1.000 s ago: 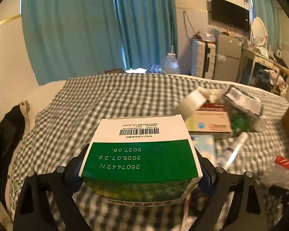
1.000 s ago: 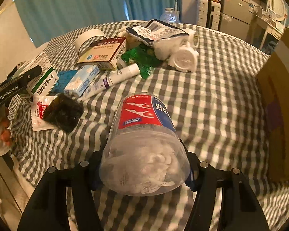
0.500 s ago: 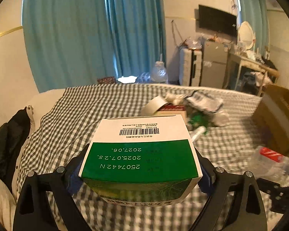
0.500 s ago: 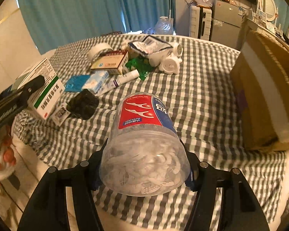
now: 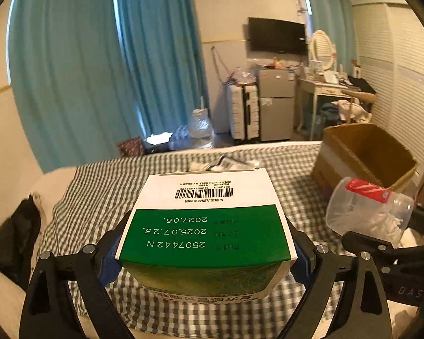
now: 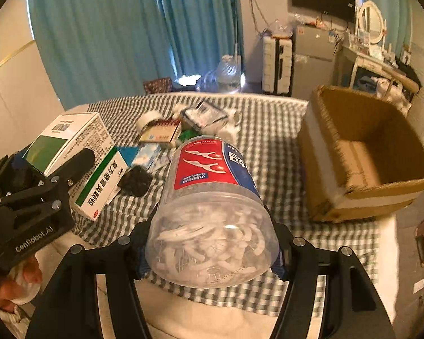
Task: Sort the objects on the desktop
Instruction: 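Carry the box and jar with both tools over the cardboard box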
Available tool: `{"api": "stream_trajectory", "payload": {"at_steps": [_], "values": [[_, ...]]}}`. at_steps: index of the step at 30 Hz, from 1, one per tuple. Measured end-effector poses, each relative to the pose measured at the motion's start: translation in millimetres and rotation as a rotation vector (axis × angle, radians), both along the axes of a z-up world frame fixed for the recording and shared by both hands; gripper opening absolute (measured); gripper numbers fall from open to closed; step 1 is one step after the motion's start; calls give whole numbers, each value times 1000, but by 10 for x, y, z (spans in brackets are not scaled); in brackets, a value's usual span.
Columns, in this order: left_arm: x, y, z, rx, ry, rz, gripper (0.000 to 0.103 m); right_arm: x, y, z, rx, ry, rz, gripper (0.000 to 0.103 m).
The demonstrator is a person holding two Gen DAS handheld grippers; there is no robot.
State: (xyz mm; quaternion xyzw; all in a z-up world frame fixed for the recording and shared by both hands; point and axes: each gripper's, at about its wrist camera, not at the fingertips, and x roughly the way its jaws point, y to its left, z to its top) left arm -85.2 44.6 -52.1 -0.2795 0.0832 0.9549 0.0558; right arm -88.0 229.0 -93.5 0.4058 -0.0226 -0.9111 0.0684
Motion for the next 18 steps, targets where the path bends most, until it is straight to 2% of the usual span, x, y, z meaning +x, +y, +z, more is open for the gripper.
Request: {"api": "stream_trajectory", "payload": {"at_steps": [9, 13, 15, 18], "values": [[-85, 752, 533, 36, 20, -124, 95, -11, 646, 599, 76, 87, -78, 63], [-191, 1225, 611, 73, -7, -202, 95, -109, 1017, 752, 119, 108, -126, 63], [-260, 1536, 610, 69, -16, -250, 95, -185, 1270, 809, 101, 112, -155, 63], [-357, 1906, 582, 56, -18, -306, 95, -340, 1638, 847, 130, 108, -201, 63]]}}
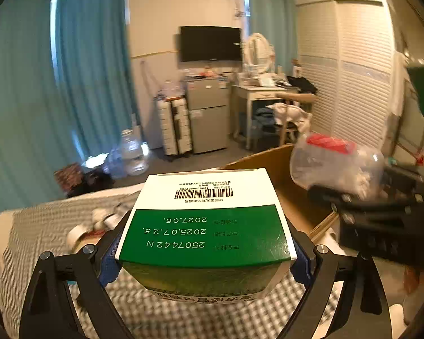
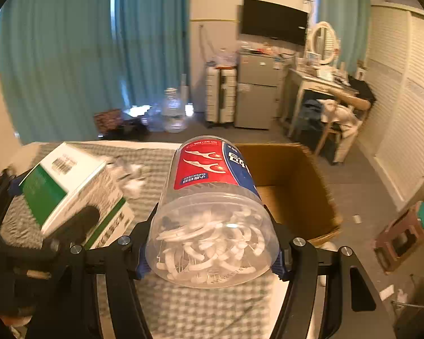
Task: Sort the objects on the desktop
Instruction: 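Carry the box and jar with both tools over the cardboard box, then open both tools to drop the box and jar into the cardboard box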
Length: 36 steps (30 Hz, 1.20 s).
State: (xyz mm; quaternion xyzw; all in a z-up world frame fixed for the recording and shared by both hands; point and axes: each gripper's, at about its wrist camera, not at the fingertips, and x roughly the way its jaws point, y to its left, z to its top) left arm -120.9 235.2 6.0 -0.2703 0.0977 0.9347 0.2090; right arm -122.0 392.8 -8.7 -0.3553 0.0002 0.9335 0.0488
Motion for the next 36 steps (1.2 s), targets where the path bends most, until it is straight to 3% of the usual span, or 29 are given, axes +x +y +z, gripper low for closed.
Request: {"api": "stream_trajectory", "payload": {"at_steps": [3, 9, 16, 18, 21, 24, 27, 32, 36], "values": [[-169, 390, -69, -8, -3, -43, 95, -186, 359, -10, 32, -15, -47, 63], [-636, 938, -330, 19, -55, -74, 95, -580, 983, -234, -4, -77, -104, 63], [-945, 1228, -681, 5, -46, -94, 95, -963, 1424, -559, -30, -128, -125, 63], [-928, 1277, -704, -8, 1, -102, 95, -1054, 1478, -654, -35, -141, -127, 63], [-871, 1343, -720, -14, 6, -131, 102, -1128, 1533, -741, -46, -126, -138, 67], [-804, 1369, -691, -12, 32, -147, 103, -1135, 1580, -679, -47, -88, -200, 89], [-703, 1322, -577, -30, 77, -137, 103, -1058, 1555, -505, -68, -39, -191, 90], [-622, 1020, -331, -18, 85, -102, 103, -822, 1298, -167, -3, 19, -155, 90], [-555, 668, -33, -29, 76, 34, 103, -536, 909, 145, 14, 70, -110, 90]]}}
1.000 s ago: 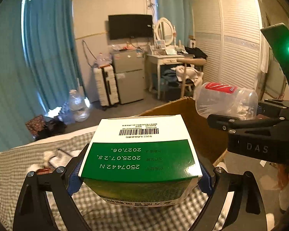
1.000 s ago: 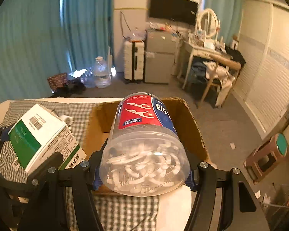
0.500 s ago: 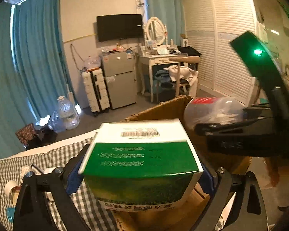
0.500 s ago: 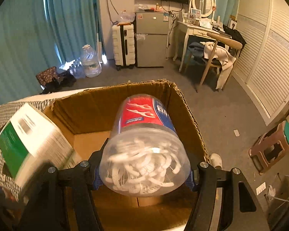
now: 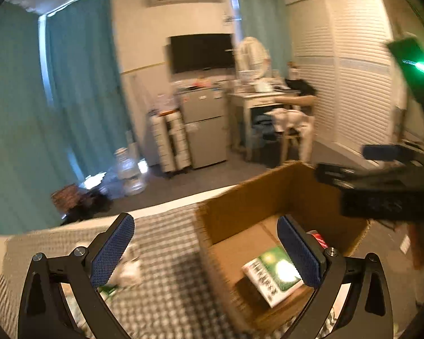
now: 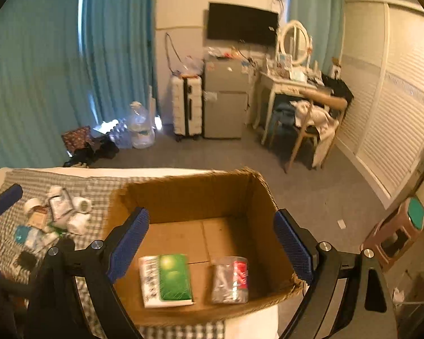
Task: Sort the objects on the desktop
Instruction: 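Open both tools to drop the box and jar into the cardboard box, then move both tools back over the items on the bed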
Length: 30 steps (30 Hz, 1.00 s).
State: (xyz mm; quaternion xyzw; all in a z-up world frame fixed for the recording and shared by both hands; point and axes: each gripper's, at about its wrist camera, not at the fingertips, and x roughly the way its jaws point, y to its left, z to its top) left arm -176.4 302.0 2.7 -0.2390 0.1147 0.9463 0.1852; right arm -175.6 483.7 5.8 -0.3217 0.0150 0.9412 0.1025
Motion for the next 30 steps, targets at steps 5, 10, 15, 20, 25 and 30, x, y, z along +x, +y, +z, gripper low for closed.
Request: {"api": "stream_trajectory", "payload": {"at_steps": [5, 10, 15, 20, 25, 30], "values": [[261, -558, 394, 6, 41, 100, 103, 327, -452, 380, -15, 46, 26, 90], [517, -1252, 749, 45, 87, 184, 103, 713, -1049, 652, 21, 99, 101, 90], [744, -1898, 796, 30, 125, 257, 103, 893, -1646, 675, 28, 100, 167, 90], [797, -2410, 631, -4, 149, 335, 103, 949, -2069, 517, -31, 111, 224, 90], [777, -2951, 231, -31, 147, 386, 103, 860, -2433, 171, -30, 112, 257, 90], [604, -3388, -260, 3, 73, 467, 103, 724, -2657, -313, -67, 105, 264, 90]]}}
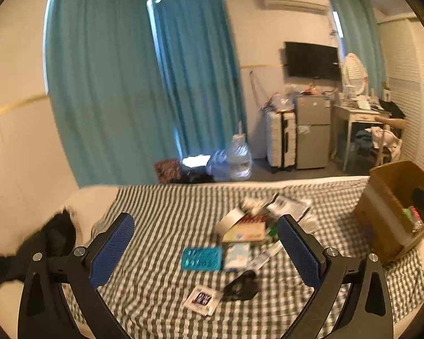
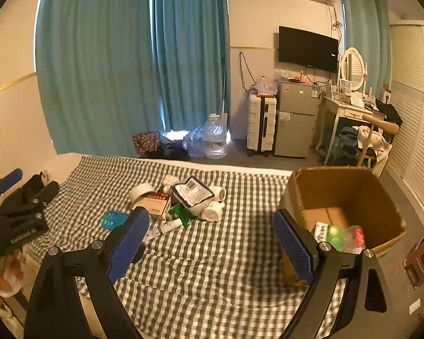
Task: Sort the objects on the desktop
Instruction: 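Move both tools back over the items on the bed, then grasp the black sunglasses case with the left tool while the right grasps the white tube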
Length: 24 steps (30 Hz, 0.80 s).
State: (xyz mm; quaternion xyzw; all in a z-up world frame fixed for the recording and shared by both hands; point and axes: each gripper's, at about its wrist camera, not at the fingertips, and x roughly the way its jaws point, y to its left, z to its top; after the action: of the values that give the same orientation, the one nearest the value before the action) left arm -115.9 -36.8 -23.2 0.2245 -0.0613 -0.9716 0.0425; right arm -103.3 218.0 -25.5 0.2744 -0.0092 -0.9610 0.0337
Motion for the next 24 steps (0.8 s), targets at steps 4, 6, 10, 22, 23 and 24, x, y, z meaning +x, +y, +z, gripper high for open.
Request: {"api": "stream_trajectory", "payload": {"at_steps": [4, 6, 10, 22, 23, 24], "values": [[-46, -235, -412, 73, -19, 68, 103, -57, -127, -372, -12, -8, 2, 90], [-104, -271, -689, 104, -56, 70, 103, -109, -171, -574, -15, -23, -2, 90], [-308, -236, -1148, 96, -150, 56, 103, -238, -149, -949, -55, -79, -11, 90], [-884, 202, -1977, 91, -409, -3, 103, -571, 50, -1611, -67, -195, -45, 90], [-909, 187, -1984, 98, -413, 3, 103, -603, 34, -1631, -70, -195, -41, 90], [-952, 180, -2011, 120, -421, 8, 103, -642, 32, -1653, -76, -197, -36, 90]]}}
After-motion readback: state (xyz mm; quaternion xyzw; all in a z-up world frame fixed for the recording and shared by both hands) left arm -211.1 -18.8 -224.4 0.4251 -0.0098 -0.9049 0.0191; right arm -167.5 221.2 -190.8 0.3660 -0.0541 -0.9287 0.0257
